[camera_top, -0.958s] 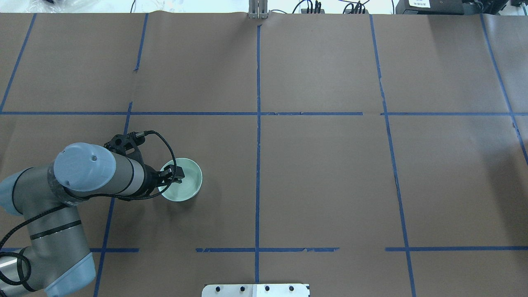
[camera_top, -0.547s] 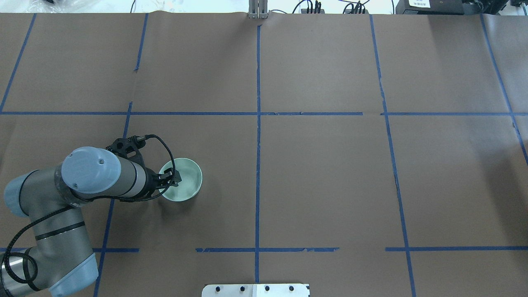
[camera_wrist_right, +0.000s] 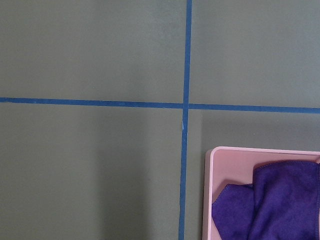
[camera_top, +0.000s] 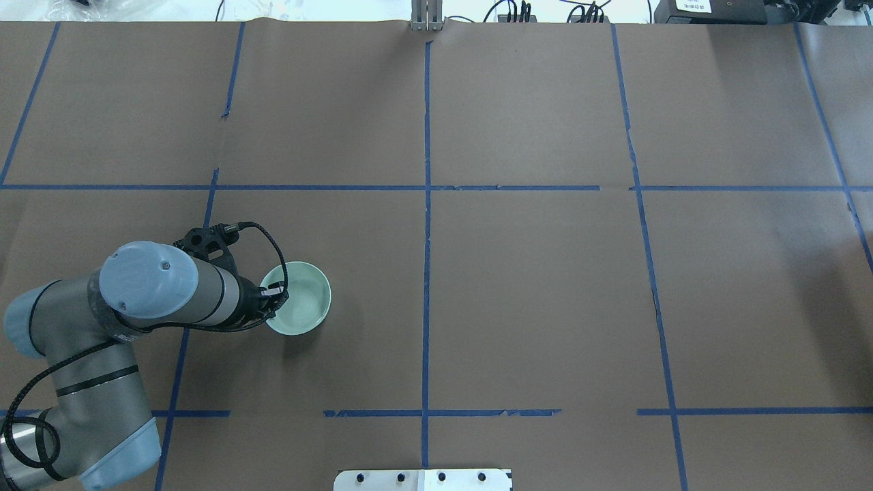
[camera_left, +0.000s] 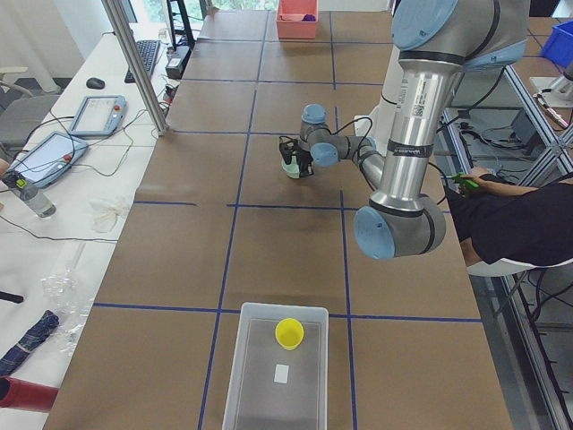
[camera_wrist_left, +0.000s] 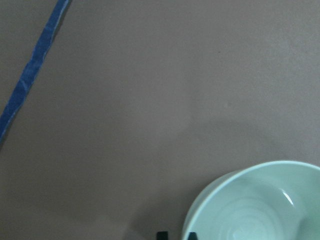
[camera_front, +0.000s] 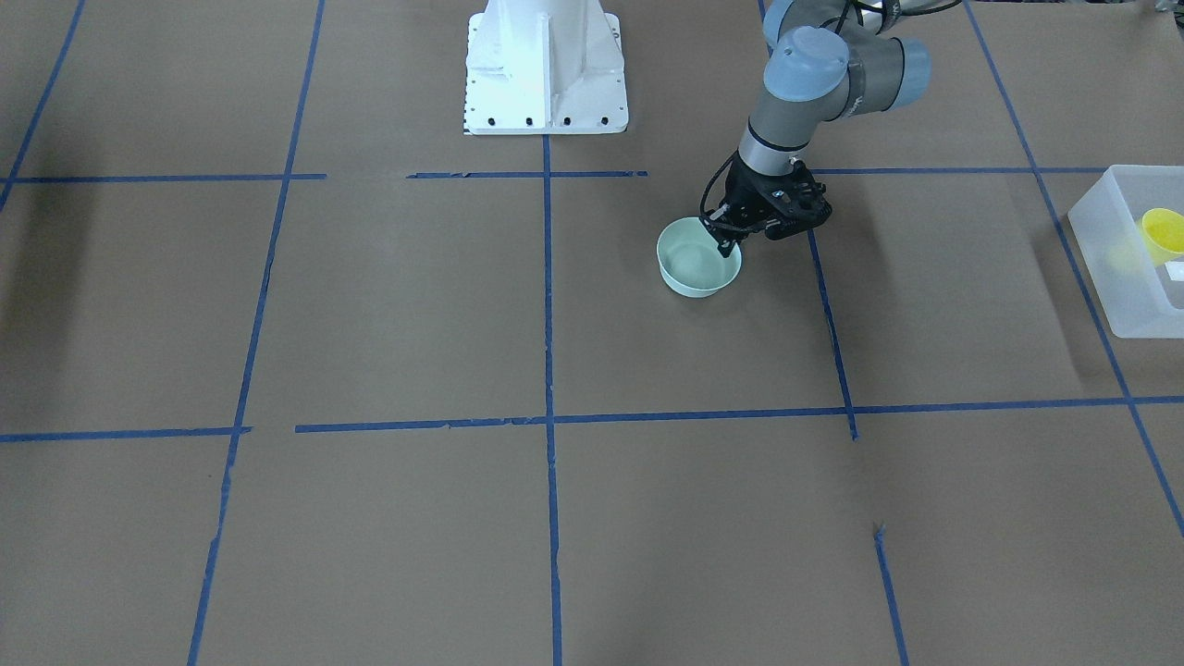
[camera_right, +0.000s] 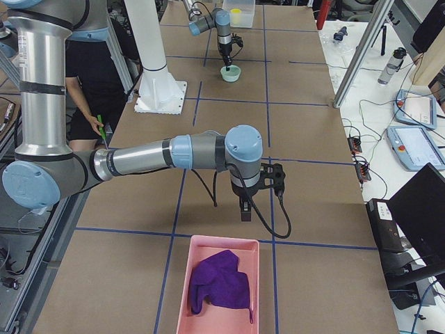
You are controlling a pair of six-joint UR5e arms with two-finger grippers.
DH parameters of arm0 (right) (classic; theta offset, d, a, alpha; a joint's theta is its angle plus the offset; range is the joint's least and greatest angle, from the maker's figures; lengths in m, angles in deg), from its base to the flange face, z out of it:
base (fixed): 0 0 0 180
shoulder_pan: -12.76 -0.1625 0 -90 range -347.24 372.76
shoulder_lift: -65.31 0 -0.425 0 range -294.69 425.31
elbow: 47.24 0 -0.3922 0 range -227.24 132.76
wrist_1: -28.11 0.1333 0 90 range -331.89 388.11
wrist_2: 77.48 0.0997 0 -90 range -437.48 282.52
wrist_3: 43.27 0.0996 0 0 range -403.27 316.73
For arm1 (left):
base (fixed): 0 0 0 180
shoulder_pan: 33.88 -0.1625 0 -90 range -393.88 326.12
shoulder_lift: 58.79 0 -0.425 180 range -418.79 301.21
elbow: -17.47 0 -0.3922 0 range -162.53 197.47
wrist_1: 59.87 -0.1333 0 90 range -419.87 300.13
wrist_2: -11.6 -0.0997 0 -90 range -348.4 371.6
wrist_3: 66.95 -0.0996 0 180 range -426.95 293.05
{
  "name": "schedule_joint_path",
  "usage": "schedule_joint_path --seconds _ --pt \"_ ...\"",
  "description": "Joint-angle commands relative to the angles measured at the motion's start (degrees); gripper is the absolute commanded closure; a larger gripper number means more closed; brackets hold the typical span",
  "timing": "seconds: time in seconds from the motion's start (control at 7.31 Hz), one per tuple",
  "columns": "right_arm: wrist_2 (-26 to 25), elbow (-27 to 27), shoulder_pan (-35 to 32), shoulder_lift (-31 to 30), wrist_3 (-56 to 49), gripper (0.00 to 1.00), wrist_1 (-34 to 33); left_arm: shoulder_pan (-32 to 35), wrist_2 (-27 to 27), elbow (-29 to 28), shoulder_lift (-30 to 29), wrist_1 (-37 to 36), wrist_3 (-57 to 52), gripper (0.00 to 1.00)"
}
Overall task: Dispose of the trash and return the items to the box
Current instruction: 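Lift the green bowl and carry it toward the clear bin with the left gripper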
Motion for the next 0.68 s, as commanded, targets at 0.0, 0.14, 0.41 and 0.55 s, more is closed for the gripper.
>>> schedule_joint_path --seconds 0.0,0.14,0.41,0.55 --pt "0.0 -0.2 0.9 0.3 -0.2 0.0 0.5 0.7 0.4 3.6 0.9 -0.6 -0.5 1.0" --pt "-0.4 -0.7 1.9 0.2 -0.2 0.0 3.1 3.3 1.5 6.0 1.3 -2.1 -0.6 1.0" --pt "-0.6 -2.4 3.3 0.4 -0.3 0.0 3.4 9.8 5.6 8.2 0.9 -6.7 -5.2 1.0" --pt "-0.4 -3.9 3.7 1.4 -0.2 0.0 3.3 12.0 5.7 8.6 1.2 -6.8 -7.1 1.0"
